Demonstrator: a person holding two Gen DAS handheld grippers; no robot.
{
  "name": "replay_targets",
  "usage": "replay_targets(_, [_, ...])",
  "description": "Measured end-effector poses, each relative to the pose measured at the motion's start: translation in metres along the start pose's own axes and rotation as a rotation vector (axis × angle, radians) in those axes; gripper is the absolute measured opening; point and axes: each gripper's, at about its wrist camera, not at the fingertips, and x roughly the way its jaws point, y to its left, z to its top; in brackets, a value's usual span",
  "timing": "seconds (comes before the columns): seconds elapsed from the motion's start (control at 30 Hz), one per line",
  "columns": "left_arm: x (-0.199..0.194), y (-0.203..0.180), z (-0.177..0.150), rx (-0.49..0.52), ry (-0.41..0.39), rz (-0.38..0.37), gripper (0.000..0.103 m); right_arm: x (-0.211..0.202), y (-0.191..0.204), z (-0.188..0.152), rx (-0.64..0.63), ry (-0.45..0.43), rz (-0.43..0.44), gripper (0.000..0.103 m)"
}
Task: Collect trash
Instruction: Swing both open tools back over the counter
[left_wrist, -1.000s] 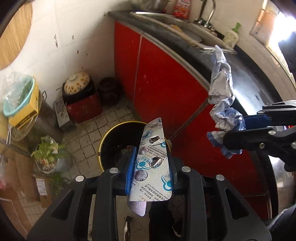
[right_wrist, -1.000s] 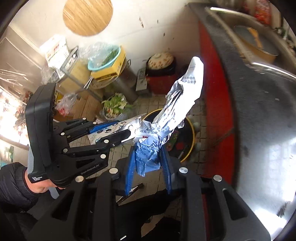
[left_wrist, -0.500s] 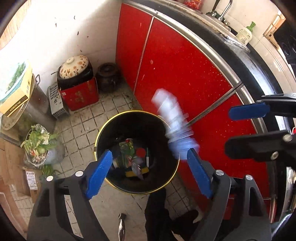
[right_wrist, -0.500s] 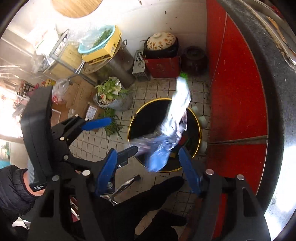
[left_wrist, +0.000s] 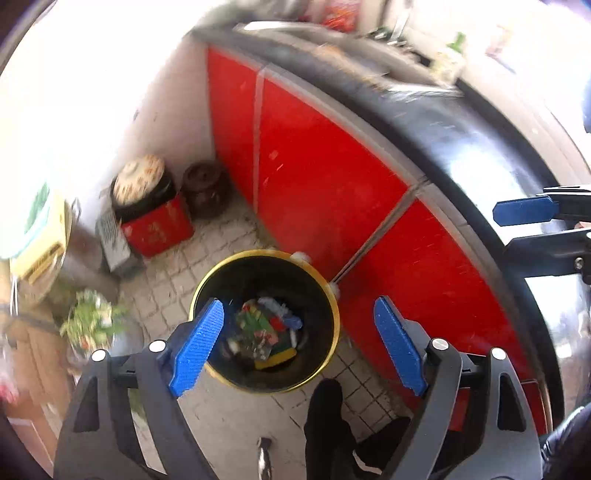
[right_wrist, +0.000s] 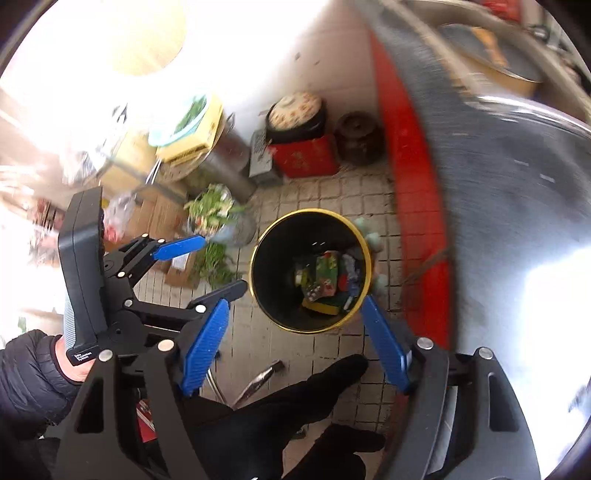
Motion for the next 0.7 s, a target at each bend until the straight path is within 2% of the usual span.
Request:
replay_targets(0.1, [-0.019, -0.045, 0.020, 0.101, -0.041, -0.057, 0.087, -0.041, -0.018, -0.020, 0.056, -0.071, -0.051, 0.076])
replay_targets(0.17, [-0.028, -0.078, 0.032, 0.186, -0.056, -0.104, 0.088, -0.079, -0.041, -0.045, 0.127, -0.135, -0.110, 0.078])
replay_targets(0.33, [-0.044, -0.206, 0.051, 0.516, -0.107, -0.255, 0.093, -0.168, -0.101, -0.123, 0.334, -0.272, -0.261, 0.078])
replay_targets(0.4, [-0.049, -0.260, 0.049, 0.641, -0.126, -0.321, 0.093, -0.199, -0.119, -0.156, 0.415, -0.311, -0.324, 0.079])
replay_targets(0.53, [-0.057, -0.357, 0.035, 0.836, -0.135, -0.445, 0.093, -0.261, -0.152, -0.244, 0.609, -0.389, -0.479, 0.081])
replay_targets(0.7, [-0.068, -0.459, -0.005, 1.050, -0.131, -0.574, 0.093, -0.315, -0.167, -0.353, 0.840, -0.471, -0.617, 0.082])
